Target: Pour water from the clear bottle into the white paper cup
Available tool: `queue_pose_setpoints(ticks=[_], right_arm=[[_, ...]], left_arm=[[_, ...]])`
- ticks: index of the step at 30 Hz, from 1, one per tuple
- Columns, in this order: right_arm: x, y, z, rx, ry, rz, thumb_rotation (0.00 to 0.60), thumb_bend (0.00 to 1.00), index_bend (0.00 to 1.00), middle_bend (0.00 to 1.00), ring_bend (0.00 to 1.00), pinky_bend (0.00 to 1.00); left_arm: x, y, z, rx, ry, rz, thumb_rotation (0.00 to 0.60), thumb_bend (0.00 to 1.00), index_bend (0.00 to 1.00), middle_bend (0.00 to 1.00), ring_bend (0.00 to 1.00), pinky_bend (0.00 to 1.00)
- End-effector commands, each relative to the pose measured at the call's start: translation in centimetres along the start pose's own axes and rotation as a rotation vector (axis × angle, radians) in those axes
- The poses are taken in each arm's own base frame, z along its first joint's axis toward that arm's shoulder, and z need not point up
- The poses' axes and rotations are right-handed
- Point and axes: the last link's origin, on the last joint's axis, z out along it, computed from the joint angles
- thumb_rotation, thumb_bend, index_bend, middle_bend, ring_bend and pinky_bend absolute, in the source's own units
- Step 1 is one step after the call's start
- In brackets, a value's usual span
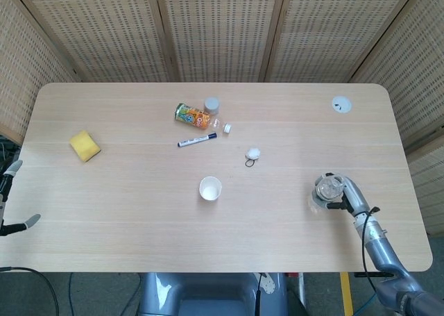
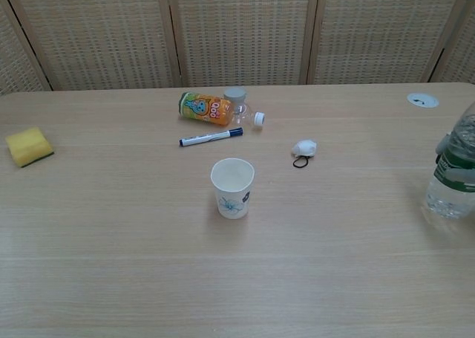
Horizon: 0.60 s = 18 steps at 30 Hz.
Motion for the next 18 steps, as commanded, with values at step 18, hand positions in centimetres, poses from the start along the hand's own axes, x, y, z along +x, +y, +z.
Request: queue_pose_setpoints(ticks=[18], right_arm=[[-2.8,-14.3,6.8,0.078,0.047,-0.61,0.6,0.95,0.57,0.57,0.59,0.72]], left_arm=[[-0.3,0.1,0.3,-0.002,-0.021,0.003,0.6,0.0,0.0,0.0,0.0,0.0]])
